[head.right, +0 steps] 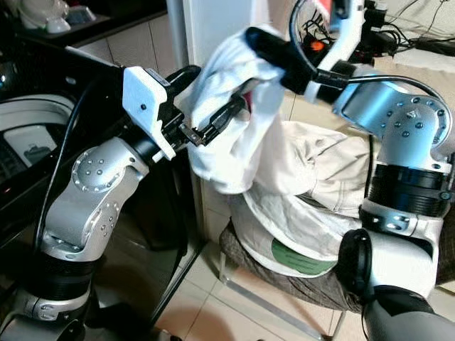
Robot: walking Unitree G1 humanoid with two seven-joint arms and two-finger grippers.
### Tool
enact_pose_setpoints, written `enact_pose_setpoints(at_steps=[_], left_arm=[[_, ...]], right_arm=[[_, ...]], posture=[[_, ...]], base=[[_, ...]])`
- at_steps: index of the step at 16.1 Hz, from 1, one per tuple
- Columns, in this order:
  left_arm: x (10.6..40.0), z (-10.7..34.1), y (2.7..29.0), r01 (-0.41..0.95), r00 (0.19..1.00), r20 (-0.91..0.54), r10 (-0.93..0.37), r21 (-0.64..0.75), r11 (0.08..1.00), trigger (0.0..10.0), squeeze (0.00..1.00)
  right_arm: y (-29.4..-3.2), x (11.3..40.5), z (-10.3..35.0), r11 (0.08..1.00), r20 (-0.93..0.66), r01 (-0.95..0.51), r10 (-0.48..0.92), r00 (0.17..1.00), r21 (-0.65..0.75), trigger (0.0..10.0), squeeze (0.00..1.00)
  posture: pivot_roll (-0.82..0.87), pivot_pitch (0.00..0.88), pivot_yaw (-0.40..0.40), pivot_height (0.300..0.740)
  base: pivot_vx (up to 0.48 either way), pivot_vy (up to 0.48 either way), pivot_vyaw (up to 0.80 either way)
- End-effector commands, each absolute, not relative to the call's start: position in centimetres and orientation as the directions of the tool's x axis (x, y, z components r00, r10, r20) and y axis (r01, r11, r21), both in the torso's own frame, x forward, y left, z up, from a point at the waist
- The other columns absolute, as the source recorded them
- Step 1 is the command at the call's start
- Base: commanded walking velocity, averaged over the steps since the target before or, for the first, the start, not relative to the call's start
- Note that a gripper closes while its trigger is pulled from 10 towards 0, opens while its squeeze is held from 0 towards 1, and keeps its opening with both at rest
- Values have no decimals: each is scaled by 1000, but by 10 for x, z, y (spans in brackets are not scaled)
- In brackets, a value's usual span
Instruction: Clothes washing
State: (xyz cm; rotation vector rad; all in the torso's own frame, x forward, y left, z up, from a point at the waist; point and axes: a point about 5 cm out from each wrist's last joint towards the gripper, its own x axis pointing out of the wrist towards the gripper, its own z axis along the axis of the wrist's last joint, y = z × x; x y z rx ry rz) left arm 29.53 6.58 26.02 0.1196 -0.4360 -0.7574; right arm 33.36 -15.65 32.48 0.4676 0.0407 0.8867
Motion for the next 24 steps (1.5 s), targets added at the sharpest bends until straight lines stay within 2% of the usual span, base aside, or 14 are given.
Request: enact_pose_setpoints(at_steps=[1, 3, 4, 5, 6, 7, 8, 13, 19, 21, 24], left_arm=[[300, 260, 66, 596, 669, 328, -667, 301, 745, 10000, 1000], [304, 253, 68, 557, 702, 296, -648, 339, 758, 10000, 1000], [304, 250, 68, 563, 707, 284, -648, 329, 758, 10000, 624], [304, 249, 68, 560, 709, 280, -647, 333, 758, 10000, 0], [305, 247, 69, 559, 722, 271, -637, 314, 767, 4902, 0], [305, 246, 69, 567, 724, 264, -637, 299, 768, 5412, 0], [306, 243, 70, 582, 731, 250, -635, 257, 772, 0, 0], [307, 240, 77, 549, 775, 234, -587, 209, 809, 0, 0], [304, 239, 79, 554, 771, 226, -595, 220, 803, 0, 0], [301, 239, 76, 597, 741, 224, -633, 212, 773, 0, 0], [301, 239, 77, 585, 752, 225, -620, 207, 784, 0, 0]], right_arm=[[-146, 325, 329, 497, 167, -767, 785, 597, 405, 0, 0], [-134, 320, 328, 456, 170, -785, 810, 561, 418, 0, 0], [-130, 318, 328, 444, 171, -790, 817, 551, 423, 0, 0], [-128, 316, 328, 435, 172, -795, 823, 542, 423, 0, 0], [-125, 314, 328, 427, 173, -798, 827, 534, 424, 0, 0], [-124, 314, 328, 423, 174, -799, 829, 532, 426, 0, 0], [-122, 312, 328, 420, 174, -799, 830, 530, 431, 0, 0], [-116, 308, 325, 410, 175, -794, 831, 528, 450, 0, 0], [-112, 306, 323, 410, 178, -790, 827, 533, 457, 0, 0], [-111, 306, 322, 417, 176, -782, 822, 542, 463, 0, 0], [-112, 307, 321, 420, 176, -776, 817, 549, 470, 0, 0]], posture=[[-60, 0, -3, 740], [-60, 0, -3, 740], [-60, 0, -3, 740], [-59, 0, -5, 740], [-59, 0, -4, 740], [-58, 0, -4, 740], [-57, 0, -3, 740], [-53, 0, 0, 740], [-51, 0, 6, 740], [-49, 0, 9, 740], [-47, 0, 10, 740]], base=[[0, 0, 0], [0, 0, 0], [0, 0, 0], [0, 0, 0], [0, 0, 0], [0, 0, 0], [0, 0, 0], [0, 0, 0], [0, 0, 0], [0, 0, 0], [0, 0, 0]])
